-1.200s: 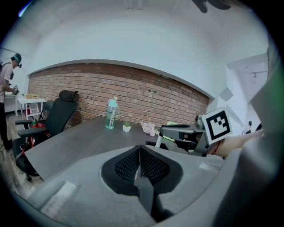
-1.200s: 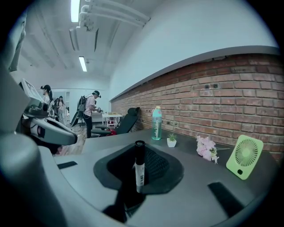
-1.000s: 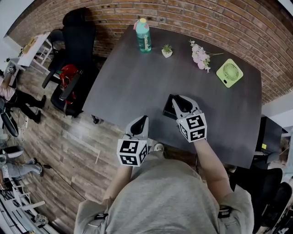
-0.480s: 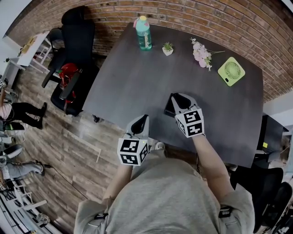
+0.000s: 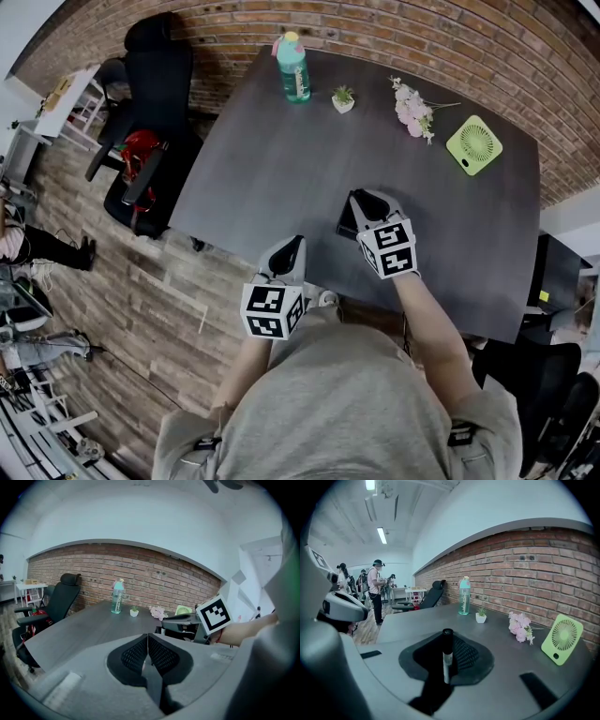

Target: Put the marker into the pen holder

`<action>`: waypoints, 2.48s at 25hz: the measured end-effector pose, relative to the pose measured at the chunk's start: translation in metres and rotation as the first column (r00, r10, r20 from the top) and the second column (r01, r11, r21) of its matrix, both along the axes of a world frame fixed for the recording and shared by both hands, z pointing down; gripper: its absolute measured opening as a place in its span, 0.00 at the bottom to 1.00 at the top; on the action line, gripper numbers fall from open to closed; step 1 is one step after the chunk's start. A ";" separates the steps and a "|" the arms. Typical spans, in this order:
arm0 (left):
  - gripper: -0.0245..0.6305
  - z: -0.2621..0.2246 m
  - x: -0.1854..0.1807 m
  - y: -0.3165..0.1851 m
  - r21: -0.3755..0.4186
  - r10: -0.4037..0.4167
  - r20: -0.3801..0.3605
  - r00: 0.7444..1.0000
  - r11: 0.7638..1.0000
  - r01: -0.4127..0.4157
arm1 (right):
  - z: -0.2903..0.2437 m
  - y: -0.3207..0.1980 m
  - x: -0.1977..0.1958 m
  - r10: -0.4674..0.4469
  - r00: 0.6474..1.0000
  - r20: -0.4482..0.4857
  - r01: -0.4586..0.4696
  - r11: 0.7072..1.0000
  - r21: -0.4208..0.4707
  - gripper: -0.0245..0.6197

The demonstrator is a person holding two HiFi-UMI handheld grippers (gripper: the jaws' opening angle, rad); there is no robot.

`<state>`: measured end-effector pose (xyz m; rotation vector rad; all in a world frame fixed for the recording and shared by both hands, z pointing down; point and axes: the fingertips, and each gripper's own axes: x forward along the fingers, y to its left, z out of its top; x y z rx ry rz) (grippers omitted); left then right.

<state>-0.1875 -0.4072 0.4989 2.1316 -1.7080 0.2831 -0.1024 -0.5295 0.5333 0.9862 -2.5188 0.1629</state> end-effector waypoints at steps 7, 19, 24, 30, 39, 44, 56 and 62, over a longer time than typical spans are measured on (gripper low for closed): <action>0.07 -0.001 -0.001 -0.002 0.002 0.001 -0.003 1.000 1.000 -0.001 | 0.003 -0.001 -0.002 -0.006 0.999 -0.034 0.006 1.000 -0.016 0.14; 0.07 -0.001 -0.003 0.000 0.003 -0.005 -0.001 1.000 1.000 0.005 | 0.009 -0.002 -0.003 -0.006 0.996 -0.088 0.002 0.999 -0.051 0.15; 0.07 -0.002 -0.002 0.002 0.007 -0.008 0.003 1.000 1.000 0.008 | 0.010 -0.001 -0.005 -0.015 0.997 -0.078 0.010 0.998 -0.061 0.21; 0.07 -0.006 -0.003 0.009 0.014 -0.014 0.006 1.000 1.000 0.014 | 0.005 0.003 -0.005 -0.017 0.997 -0.072 0.013 0.998 -0.053 0.23; 0.07 -0.018 0.007 0.034 0.039 -0.018 0.004 1.000 0.999 0.018 | -0.028 0.035 0.009 0.013 1.000 -0.014 -0.012 1.000 0.014 0.23; 0.07 -0.024 0.023 0.056 0.055 -0.006 0.003 1.000 0.998 0.006 | -0.053 0.074 0.023 0.010 0.998 0.056 -0.013 0.998 0.058 0.20; 0.07 -0.033 0.065 0.134 0.089 0.010 0.016 1.000 0.996 -0.012 | -0.094 0.176 0.070 0.033 0.982 0.185 -0.058 0.990 0.132 0.05; 0.07 -0.030 0.085 0.180 0.102 0.011 0.012 1.000 0.995 -0.012 | -0.100 0.232 0.092 0.022 0.979 0.203 -0.054 0.986 0.155 0.04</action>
